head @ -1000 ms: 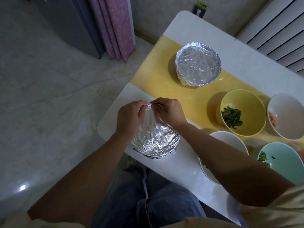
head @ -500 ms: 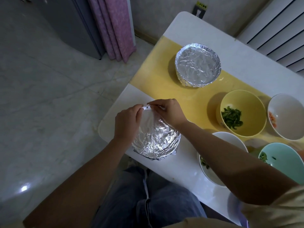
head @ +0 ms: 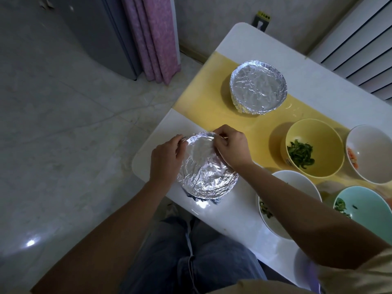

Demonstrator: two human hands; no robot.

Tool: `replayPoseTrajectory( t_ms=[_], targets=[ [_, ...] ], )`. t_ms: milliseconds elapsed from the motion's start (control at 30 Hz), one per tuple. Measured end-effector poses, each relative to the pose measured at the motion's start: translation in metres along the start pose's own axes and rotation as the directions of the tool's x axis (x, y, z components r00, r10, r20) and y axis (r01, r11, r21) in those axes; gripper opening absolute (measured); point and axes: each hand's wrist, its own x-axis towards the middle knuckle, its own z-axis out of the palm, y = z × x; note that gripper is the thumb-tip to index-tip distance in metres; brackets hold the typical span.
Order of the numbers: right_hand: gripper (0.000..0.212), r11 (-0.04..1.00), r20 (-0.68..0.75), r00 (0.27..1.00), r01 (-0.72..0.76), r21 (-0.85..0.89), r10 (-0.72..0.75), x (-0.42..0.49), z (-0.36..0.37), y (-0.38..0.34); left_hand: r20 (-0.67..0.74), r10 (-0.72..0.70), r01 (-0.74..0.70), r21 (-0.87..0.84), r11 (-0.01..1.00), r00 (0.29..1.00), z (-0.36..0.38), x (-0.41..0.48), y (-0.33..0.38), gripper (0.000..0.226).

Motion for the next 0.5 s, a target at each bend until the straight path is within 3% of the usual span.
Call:
replayPoseTrajectory(
  t_ms=[100,233,300,500],
  targets=[
    [0.017,0.999,0.063,0.997,-0.030,-0.030,0.032,0.003,0.002,-0.003,-0.008,-0.037,0.036,-0.029,0.999,0.999,0.003,-0.002,0.005,0.032],
    [0.032,0.995,0.118,0.989,0.093,-0.028,-0.089,0.005,0.004,-0.010,-0.008,-0.051,0.051,-0.051,0.997,0.999,0.007,0.003,0.009,0.033],
    [0.029,0.990,0.128,0.982,0.140,-0.021,-0.136,0.006,0.008,-0.012,0.007,-0.074,0.074,-0.024,0.997,0.997,0.009,0.005,0.010,0.030],
    [0.018,0.995,0.101,0.990,0.095,-0.008,-0.094,0.014,0.013,-0.010,0.051,-0.051,0.050,0.028,0.998,0.997,0.012,0.007,0.007,0.024]
  ],
)
